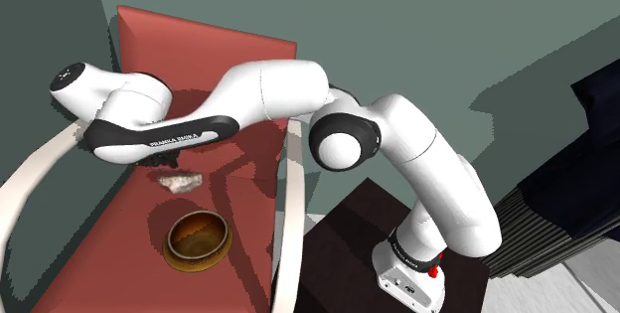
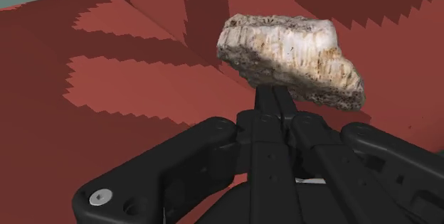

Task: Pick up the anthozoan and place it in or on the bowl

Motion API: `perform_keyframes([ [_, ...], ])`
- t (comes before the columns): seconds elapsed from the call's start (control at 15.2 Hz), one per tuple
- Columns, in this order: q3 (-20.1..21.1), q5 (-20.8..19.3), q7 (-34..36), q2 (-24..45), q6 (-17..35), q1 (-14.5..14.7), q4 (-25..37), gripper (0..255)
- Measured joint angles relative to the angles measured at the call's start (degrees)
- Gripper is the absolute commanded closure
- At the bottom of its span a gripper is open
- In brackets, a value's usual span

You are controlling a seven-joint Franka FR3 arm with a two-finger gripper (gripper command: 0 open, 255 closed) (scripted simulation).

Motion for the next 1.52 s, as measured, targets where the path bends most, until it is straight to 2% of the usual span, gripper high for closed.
perform_keyframes([
  [0.07, 0.0, 0.0, 0.0, 0.0, 0.0, 0.0, 0.0, 0],
  [0.2, 0.2, -1.1, -2.5, 0.3, 1.0, 0.1, -0.4, 0],
  [0.33, 0.8, -4.9, -13.4, 2.8, 4.0, 0.9, 0.6, 0],
  [0.46, 1.9, -9.1, -25.4, 2.9, 9.3, 0.9, -2.9, 0],
  [0.53, 2.1, -10.3, -28.8, 3.1, 11.3, 0.8, -3.9, 0],
  [0.73, 2.2, -11.7, -31.7, 3.4, 14.1, 0.1, -5.9, 0],
  [0.99, 1.8, -12.3, -31.9, 4.5, 16.2, -0.6, -6.7, 0],
  [1.45, 1.8, -12.4, -31.9, 4.7, 16.4, -0.7, -6.6, 0],
  [1.52, 1.8, -12.4, -31.9, 4.7, 16.4, -0.7, -6.6, 255],
])
